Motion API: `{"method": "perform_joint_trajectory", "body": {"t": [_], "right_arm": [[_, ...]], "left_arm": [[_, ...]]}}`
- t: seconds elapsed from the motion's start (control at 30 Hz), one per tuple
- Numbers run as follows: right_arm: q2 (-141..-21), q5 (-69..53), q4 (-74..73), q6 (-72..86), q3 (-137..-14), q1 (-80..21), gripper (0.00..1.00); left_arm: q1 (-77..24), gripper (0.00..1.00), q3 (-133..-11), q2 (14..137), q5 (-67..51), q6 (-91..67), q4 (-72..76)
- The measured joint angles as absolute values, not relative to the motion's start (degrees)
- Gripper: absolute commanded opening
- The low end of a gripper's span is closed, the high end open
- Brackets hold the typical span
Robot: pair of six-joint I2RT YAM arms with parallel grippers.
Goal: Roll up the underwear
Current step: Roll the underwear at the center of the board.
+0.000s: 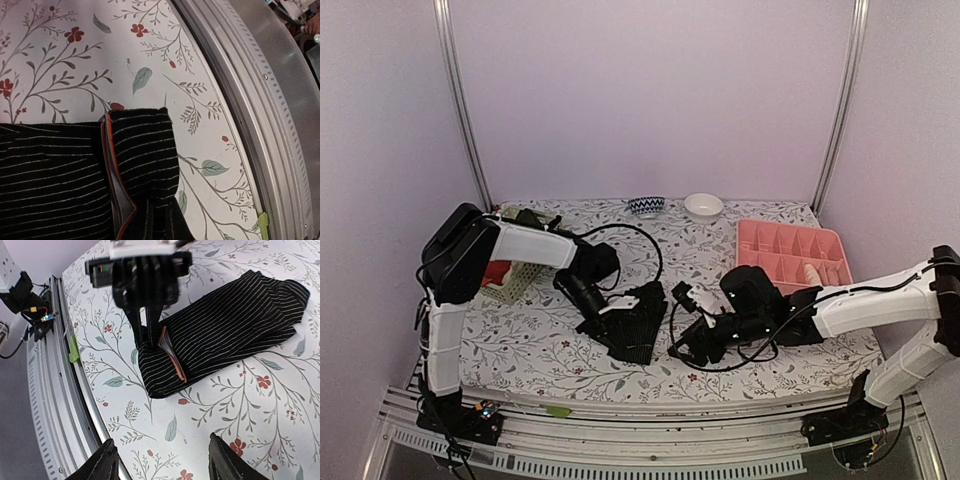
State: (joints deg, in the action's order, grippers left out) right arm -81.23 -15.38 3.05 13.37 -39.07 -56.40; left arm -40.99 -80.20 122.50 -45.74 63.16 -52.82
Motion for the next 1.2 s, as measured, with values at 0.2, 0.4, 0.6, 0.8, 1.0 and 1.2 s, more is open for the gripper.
{"method": "perform_joint_trajectory", "body": {"t": [0.2, 0.4, 0.6, 0.8, 1.0, 1.2], "right_arm": [[-94.3, -9.0, 3.2, 6.3, -47.9, -63.1, 0.60], [-103.4, -2.7, 5.4, -3.7, -55.1, -67.4, 0.61], [-108.3, 0.4, 7.0, -10.5, -58.0, -68.4, 0.60], [-110.7, 3.2, 7.8, -14.6, -58.1, -68.4, 0.41], [-110.9, 4.2, 8.8, -16.3, -56.9, -68.4, 0.00], [-110.8, 2.5, 9.3, -15.6, -56.8, -68.1, 0.00]], "left_arm": [[-39.9, 0.03, -84.6, 126.7, -49.1, 64.9, -59.1], [-39.7, 0.03, -85.4, 127.5, -49.6, 65.1, -60.6], [-39.7, 0.03, -86.0, 127.9, -49.6, 65.0, -61.2], [-39.7, 0.03, -87.3, 128.8, -49.6, 65.0, -62.7], [-39.7, 0.10, -88.7, 129.7, -49.5, 64.9, -64.0], [-39.0, 0.44, -88.7, 129.3, -50.1, 63.1, -64.5]]}}
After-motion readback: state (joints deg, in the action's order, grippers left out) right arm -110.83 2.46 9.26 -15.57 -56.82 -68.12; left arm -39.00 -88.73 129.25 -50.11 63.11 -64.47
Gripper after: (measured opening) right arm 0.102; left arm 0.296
